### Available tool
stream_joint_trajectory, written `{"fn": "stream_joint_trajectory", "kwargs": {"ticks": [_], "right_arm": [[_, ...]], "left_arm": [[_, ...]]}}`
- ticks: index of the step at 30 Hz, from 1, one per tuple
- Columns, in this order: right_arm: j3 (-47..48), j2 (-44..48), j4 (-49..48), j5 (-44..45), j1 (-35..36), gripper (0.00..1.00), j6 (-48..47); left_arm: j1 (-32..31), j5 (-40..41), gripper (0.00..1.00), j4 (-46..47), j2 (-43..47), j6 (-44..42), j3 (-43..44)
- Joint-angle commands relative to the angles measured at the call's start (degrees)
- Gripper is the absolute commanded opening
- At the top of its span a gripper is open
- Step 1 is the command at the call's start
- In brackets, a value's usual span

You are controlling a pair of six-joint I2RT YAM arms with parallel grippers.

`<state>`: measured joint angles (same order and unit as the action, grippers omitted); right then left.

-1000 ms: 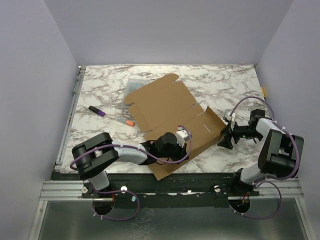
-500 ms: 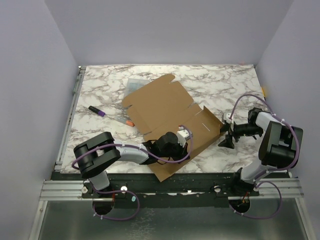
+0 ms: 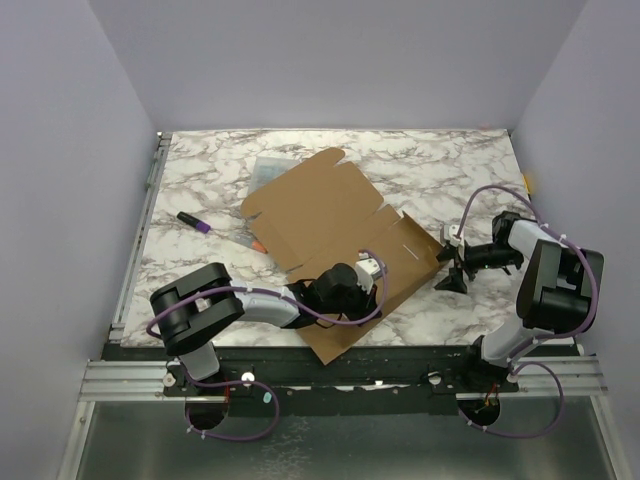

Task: Fold the paper box
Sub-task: Fold the paper box at the center of the board.

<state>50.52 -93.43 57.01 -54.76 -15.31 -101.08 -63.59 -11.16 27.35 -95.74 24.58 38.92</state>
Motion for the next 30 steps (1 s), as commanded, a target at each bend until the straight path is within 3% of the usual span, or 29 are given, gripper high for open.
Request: {"fn": "stream_joint_trajectory", "kwargs": {"ticks": [1,7,14,19,20,21,25,30], "right_arm": [[1.54,-0.72,2.38,-1.33,0.91,0.8,-6.48],[3.52,-3.69,7.27,-0.7,2.13,0.67,-13.44],[4.21,-3.62,5.33,1.12,3.8,0.49,-12.26],[4.37,-3.58,5.06,2.87,3.8,0.25,-12.47],[4.17,-3.25,4.95,2.98,3.83,0.06,-12.94],[3.62,-2.65,4.09,2.96,3.8,0.01,-13.01],[2.0,-1.4,3.16,2.9,3.82,0.01,-12.54],[3.07,-0.67,4.18,1.52,3.8,0.53,-4.73]], "left_arm": [[-0.39,-2.55,0.0,-3.1,-2.33,-0.85,0.66],[-0.4,-2.72,0.0,-3.38,-2.54,-0.93,1.11],[-0.39,-2.42,0.0,-4.05,-2.38,-1.0,1.32],[-0.44,-2.17,0.0,-5.35,-2.09,-1.72,1.67],[-0.4,-2.0,0.0,-5.9,-1.99,-1.88,1.82],[-0.39,-1.82,0.0,-6.3,-1.92,-2.1,1.98],[-0.41,-1.51,0.0,-7.74,-1.61,-2.89,2.43],[-0.39,-1.61,0.0,-9.81,-1.23,-3.85,2.93]]}}
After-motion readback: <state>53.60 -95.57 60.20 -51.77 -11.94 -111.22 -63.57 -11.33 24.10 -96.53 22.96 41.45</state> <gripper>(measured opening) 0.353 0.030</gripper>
